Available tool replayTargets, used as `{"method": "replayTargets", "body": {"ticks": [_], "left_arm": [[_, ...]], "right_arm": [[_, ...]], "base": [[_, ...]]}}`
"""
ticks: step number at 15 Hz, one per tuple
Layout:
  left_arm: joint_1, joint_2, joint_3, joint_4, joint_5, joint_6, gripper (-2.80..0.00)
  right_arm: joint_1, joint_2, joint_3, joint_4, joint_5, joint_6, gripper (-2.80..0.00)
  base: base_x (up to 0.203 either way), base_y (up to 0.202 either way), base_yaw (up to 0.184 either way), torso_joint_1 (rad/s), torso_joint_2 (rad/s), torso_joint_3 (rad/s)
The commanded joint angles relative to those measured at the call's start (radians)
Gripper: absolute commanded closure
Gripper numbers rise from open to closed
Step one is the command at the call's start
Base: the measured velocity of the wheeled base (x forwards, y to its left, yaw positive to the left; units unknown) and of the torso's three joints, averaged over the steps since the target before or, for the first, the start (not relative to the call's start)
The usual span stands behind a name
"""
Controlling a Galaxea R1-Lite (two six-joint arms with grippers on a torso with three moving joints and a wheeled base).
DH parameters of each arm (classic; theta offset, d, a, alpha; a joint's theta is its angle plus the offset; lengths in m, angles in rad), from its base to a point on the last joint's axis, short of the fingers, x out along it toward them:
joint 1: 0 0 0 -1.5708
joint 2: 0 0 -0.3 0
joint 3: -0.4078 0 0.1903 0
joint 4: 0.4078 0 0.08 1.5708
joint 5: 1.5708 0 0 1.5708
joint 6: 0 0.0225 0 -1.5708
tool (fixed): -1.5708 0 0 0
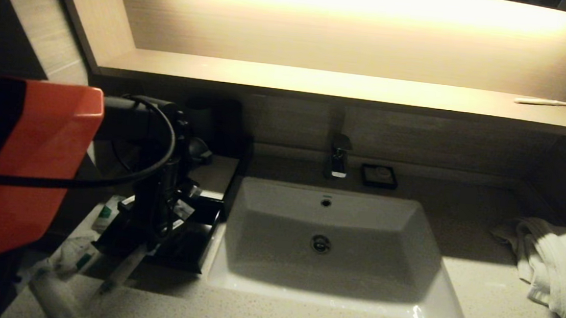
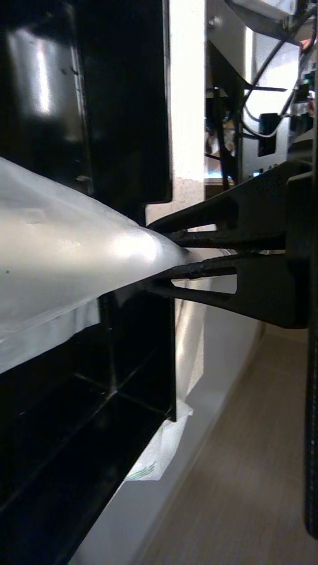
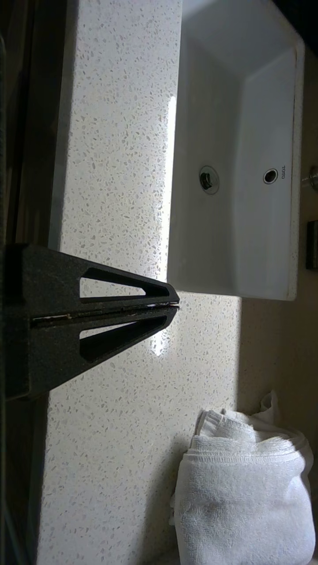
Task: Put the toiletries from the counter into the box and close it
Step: Place the bathroom toiletry into the drawer
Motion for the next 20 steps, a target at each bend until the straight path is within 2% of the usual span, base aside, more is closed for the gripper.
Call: {"method": "replayTargets", "body": {"ticks": [1, 9, 10, 16, 20], "left_arm": [[0.000, 0.000, 0.000, -0.016, 0.002, -0.005, 0.00], [0.000, -0.002, -0.001, -0.038, 0.005, -0.019, 0.00], [0.000, -0.002, -0.001, -0.041, 0.005, -0.017, -2.80], [0.002, -0.017, -0.001, -0.075, 0.002, -0.019, -2.80], [0.002, -0.079, -0.001, -0.118, 0.003, -0.048, -2.80]], "right_arm": [[0.000, 0.000, 0.000, 0.000, 0.000, 0.000, 0.00], [0.000, 0.000, 0.000, 0.000, 0.000, 0.000, 0.00], [-0.002, 0.000, 0.000, 0.000, 0.000, 0.000, 0.00], [0.000, 0.000, 0.000, 0.000, 0.000, 0.000, 0.00], [0.000, 0.000, 0.000, 0.000, 0.000, 0.000, 0.00]], "base": [[0.000, 0.000, 0.000, 0.000, 0.00, 0.000], [0.000, 0.000, 0.000, 0.000, 0.00, 0.000], [0.000, 0.000, 0.000, 0.000, 0.00, 0.000], [0.000, 0.000, 0.000, 0.000, 0.00, 0.000], [0.000, 0.000, 0.000, 0.000, 0.00, 0.000]]}}
